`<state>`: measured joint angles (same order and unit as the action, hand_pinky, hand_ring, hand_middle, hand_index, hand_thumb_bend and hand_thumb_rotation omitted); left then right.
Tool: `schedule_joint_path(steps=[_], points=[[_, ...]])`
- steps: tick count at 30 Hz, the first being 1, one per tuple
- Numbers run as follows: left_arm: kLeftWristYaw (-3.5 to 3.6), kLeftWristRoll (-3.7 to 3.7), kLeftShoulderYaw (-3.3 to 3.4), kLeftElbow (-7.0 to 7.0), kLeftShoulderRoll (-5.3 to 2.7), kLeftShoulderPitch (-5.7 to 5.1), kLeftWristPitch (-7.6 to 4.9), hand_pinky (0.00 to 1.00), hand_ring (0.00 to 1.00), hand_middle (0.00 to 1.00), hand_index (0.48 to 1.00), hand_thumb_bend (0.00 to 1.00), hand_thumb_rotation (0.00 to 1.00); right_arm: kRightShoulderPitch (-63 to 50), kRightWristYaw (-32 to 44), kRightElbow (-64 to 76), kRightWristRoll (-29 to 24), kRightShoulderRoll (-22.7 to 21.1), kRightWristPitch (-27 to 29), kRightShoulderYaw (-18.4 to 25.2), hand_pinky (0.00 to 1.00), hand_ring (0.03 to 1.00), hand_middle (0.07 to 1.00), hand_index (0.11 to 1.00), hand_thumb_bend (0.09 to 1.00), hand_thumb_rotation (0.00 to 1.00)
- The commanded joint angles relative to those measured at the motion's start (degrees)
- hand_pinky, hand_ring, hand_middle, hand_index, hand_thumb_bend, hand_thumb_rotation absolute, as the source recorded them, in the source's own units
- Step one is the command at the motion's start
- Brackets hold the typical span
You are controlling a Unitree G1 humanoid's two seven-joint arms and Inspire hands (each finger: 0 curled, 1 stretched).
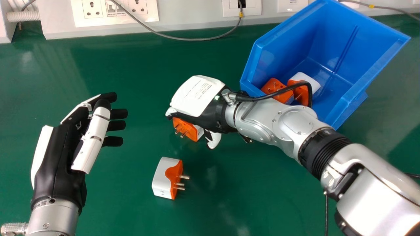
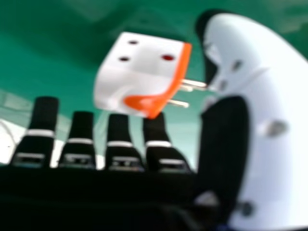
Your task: Pick all objects and put in blue box
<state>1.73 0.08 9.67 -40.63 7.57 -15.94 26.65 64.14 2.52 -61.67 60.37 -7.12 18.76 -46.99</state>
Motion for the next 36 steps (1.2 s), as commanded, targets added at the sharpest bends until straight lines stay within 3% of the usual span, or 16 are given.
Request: schedule_joint_path(steps=[1,12,26,36], points=[[-0.38,0.53,-0.22,-2.06,-0.09,-0.2,-0.04,0.61,0.7,0.71,0.771,0.27,0.76,0.2,-1.4,1.2,-0.3,-0.2,-1.0,-0.1,0.76,0.884,0.888,0.839,0.433,0.0],[-0.27,0.64,-0.19,-2.25,0.0,-0.36,0.01,0.61,0.7,0.71,0.771,0.27,0.76,-0.3,-1.8,1.7,-0.3,-0.4,-1.6,-0.2,0.77,0.883,0.889,0.832,0.422,0.0],[-0.22,0.73,-0.36,-3.12,0.03,-0.95,0.33,0.6,0.7,0.71,0.772,0.27,0.76,-1.0,-4.9,1.7,-0.3,-0.5,-1.9,-0.9,0.74,0.857,0.87,0.813,0.492,0.0],[-0.23,0.69,-0.41,-3.55,0.03,-0.82,0.83,0.6,0.7,0.71,0.77,0.28,0.76,-1.1,-5.5,1.4,-0.5,-0.5,-1.3,-0.8,0.7,0.829,0.847,0.792,0.453,0.0]])
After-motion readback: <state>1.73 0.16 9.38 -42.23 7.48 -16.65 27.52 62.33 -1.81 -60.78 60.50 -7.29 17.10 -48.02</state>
